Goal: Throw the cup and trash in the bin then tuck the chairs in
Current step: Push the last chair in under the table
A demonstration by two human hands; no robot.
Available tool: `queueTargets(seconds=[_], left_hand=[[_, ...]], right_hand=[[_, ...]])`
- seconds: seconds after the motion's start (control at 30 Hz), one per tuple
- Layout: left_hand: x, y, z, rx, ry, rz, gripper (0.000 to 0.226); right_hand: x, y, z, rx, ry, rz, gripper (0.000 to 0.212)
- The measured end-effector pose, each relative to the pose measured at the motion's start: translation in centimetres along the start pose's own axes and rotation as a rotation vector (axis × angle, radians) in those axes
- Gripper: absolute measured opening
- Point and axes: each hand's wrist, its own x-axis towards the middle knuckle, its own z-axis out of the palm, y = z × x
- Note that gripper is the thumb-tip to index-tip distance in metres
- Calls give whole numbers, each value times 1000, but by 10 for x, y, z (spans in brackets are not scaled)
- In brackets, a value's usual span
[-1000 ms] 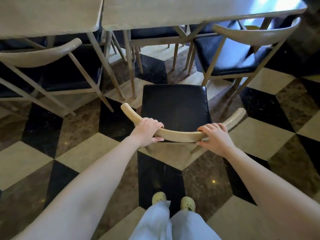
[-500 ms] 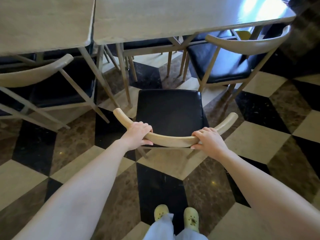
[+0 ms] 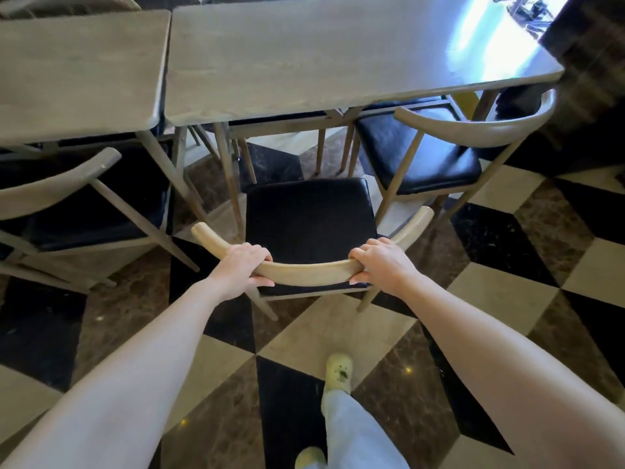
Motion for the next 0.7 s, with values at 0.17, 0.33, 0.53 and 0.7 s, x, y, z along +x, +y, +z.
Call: queueTargets(seconds=[0.17, 0.33, 0.53, 0.7], left_hand=[[50, -20, -31, -26, -3, -42, 32], [106, -31, -58, -31, 2, -75, 31], [152, -52, -67, -30, 10, -99, 32], [176, -77, -71, 4, 22, -102, 37]], right_hand=[[60, 29, -22, 19, 5, -30, 42], [117, 68, -43, 43, -26, -44, 42], [173, 91, -44, 38, -45, -59, 42], [211, 99, -46, 35, -23, -87, 41]])
